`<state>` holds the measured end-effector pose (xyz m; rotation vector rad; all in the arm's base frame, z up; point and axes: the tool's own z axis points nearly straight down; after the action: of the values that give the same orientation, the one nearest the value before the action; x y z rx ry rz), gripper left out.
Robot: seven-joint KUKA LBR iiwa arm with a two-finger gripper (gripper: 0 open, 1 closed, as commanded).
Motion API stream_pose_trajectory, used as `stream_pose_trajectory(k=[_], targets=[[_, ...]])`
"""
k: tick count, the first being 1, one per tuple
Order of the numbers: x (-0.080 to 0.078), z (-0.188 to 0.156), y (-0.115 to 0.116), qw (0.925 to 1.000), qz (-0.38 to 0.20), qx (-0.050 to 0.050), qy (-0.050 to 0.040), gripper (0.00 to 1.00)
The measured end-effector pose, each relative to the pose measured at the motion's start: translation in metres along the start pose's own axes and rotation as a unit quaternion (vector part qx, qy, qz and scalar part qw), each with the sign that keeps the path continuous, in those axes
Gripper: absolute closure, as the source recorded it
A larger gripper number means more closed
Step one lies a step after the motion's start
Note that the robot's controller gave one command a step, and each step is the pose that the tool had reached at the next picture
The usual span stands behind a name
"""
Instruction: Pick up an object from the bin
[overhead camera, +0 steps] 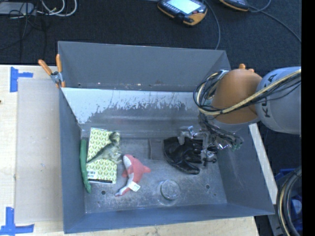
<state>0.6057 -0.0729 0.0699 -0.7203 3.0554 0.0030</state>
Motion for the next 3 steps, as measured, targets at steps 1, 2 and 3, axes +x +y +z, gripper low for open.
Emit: stream_pose_trajectory(k=[1,2,3], targets=[[-0.0141,0.0011,0.0072,0.9988,0.050,0.001,-0.0007,1.00],[-0.0141,0.0011,0.0072,0.9988,0.050,0.000,-0.0008,1.00],[-0.0135,-0.0011,0.0076,0.9988,0.050,0.000,-0.0003,1.00]])
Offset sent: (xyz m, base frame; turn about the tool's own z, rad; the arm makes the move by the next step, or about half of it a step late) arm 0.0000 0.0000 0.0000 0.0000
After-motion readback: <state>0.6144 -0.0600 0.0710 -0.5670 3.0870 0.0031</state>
